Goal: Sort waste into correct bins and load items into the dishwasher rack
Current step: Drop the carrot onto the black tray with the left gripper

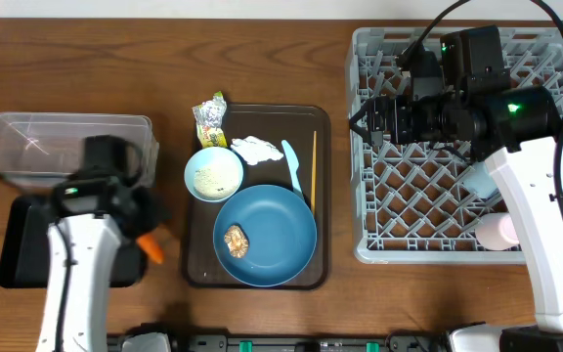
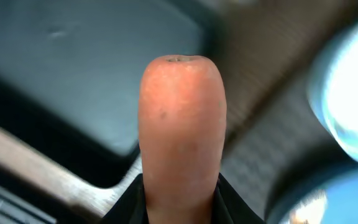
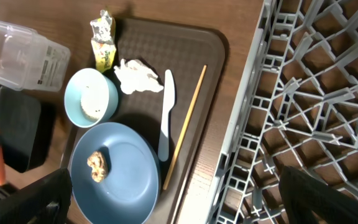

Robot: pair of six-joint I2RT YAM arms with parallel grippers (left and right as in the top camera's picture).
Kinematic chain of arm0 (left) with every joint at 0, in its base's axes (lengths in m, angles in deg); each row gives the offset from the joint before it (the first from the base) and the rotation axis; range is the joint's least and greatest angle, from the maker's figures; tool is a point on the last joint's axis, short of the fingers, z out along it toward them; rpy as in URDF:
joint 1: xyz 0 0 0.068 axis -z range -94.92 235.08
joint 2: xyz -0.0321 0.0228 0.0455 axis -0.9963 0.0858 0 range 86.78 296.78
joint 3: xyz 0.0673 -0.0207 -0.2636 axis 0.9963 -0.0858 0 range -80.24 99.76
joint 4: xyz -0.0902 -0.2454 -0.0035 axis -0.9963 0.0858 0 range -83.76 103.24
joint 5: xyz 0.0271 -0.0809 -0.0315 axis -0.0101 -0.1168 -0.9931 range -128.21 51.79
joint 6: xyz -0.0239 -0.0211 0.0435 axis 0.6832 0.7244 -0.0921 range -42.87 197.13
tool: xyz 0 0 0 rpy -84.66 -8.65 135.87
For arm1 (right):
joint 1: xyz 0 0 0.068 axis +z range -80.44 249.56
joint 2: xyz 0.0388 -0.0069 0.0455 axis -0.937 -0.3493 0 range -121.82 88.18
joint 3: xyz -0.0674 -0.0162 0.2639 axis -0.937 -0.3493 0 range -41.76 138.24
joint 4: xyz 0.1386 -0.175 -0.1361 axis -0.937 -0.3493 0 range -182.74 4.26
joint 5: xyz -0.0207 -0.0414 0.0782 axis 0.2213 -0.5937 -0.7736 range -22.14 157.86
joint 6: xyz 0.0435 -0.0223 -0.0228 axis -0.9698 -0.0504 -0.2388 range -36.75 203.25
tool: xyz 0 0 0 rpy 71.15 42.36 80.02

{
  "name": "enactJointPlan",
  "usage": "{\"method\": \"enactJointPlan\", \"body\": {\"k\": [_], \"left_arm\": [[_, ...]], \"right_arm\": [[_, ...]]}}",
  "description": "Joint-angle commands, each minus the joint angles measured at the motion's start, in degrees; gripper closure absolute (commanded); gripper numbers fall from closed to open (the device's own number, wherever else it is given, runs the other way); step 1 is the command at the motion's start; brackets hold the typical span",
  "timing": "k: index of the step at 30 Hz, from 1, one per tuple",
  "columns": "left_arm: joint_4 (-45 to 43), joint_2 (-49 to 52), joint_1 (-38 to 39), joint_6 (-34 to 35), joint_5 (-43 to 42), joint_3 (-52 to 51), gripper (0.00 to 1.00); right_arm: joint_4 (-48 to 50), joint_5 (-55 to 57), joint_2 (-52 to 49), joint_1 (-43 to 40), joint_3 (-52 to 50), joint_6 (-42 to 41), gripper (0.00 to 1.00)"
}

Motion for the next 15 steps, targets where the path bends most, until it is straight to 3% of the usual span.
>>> {"method": "enactJointPlan", "body": {"k": [1, 8, 15], "left_arm": [[-0.20, 0.39, -9.77, 8.44, 2.60, -0.55, 0.93], [-6.40, 1.70, -23.67, 16.87, 2.54, -5.49, 0.93], [-11.08, 1.92, -26.14, 20.98, 2.60, -10.86, 0.93]], "right_arm": [[-0.04, 0.17, -0.07, 0.20, -0.02, 0.26, 0.01], [-0.07, 0.15, -0.07, 0.20, -0.02, 0.24, 0.01], [-0.04, 0.17, -0.07, 0.20, -0.02, 0.24, 0.01]]}}
